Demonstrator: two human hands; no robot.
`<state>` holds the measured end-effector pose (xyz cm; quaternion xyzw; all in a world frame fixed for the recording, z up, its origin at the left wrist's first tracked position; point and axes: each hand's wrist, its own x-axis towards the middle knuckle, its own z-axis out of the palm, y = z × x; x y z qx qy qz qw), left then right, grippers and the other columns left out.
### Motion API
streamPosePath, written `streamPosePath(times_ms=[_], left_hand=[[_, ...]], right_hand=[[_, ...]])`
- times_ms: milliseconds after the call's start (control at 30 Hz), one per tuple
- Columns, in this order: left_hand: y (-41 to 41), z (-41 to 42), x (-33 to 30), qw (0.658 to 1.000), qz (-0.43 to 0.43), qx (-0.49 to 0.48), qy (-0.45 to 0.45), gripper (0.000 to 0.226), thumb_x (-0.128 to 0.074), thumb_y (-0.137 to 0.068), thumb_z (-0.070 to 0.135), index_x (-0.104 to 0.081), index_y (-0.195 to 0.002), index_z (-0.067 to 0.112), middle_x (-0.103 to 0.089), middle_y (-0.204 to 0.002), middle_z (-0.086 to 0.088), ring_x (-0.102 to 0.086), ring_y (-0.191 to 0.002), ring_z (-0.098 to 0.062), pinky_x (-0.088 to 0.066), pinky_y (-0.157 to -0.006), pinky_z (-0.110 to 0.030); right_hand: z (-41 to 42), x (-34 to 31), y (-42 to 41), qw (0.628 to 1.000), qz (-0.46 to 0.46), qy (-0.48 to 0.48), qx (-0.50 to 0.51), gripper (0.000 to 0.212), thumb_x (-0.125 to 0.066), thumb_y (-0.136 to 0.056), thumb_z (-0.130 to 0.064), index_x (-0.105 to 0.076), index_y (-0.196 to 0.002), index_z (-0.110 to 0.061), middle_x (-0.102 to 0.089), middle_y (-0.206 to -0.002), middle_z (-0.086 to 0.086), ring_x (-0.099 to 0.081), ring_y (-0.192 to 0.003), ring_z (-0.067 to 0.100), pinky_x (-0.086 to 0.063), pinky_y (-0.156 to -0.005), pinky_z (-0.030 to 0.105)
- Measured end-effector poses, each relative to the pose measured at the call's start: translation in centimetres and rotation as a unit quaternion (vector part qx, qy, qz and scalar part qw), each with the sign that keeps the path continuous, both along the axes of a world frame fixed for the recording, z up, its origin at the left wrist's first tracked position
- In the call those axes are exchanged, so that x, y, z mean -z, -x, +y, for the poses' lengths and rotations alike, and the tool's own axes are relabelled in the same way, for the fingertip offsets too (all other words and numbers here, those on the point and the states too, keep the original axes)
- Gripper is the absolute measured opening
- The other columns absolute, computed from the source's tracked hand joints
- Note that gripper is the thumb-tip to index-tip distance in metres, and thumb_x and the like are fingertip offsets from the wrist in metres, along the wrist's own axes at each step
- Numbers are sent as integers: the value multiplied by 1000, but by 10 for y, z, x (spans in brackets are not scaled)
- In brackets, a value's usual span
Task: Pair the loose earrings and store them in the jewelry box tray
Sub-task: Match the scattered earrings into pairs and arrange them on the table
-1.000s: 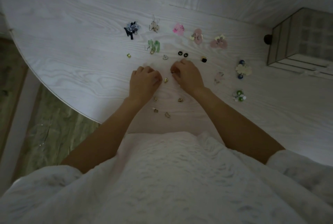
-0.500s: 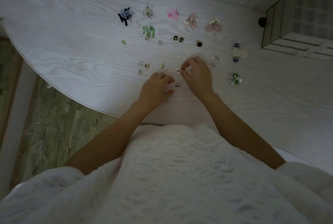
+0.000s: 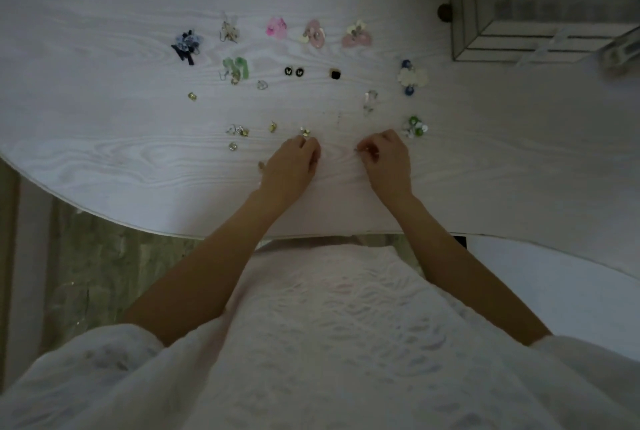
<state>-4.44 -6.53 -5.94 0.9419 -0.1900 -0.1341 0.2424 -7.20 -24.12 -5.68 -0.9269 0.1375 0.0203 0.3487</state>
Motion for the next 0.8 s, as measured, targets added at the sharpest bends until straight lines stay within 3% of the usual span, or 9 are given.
streamPosePath(times_ms=[133, 300, 567, 800], left_hand=[[-3, -21, -1, 999, -4, 28, 21, 9, -52, -86, 6, -56, -94, 3, -57, -90, -16, -52, -77, -30, -38, -63, -33], [-20, -58, 0, 996, -6, 29, 79, 9, -57, -77, -4, -60, -83, 3, -57, -82, -16, -56, -66, -30, -41, -60, -29], [-23, -63, 5, 993, -26, 44, 108, 12, -60, -82, 5, -68, -90, 7, -65, -92, -10, -63, -79, -24, -42, -70, -21], [-15, -55, 9, 990, -22, 29, 137, 19, -58, -83, 1, -64, -100, 8, -66, -96, -11, -66, -80, -21, -56, -75, -34]], right_hand=[[-8, -3, 3, 1000, 10, 25, -4, 10, -58, -83, -4, -67, -87, -5, -59, -94, 11, -54, -80, 17, -28, -67, 11], [-20, 1, 6, 998, 26, 56, -20, 7, -60, -84, -12, -63, -86, -5, -57, -91, 13, -54, -81, 24, -30, -68, 19], [-22, 2, 5, 998, 15, 59, -1, 8, -59, -84, -11, -61, -86, -3, -57, -90, 17, -56, -81, 30, -39, -69, 32], [-18, 0, 12, 999, 19, 19, 20, 23, -64, -82, -12, -61, -103, -5, -58, -102, 15, -57, -89, 27, -43, -76, 31]])
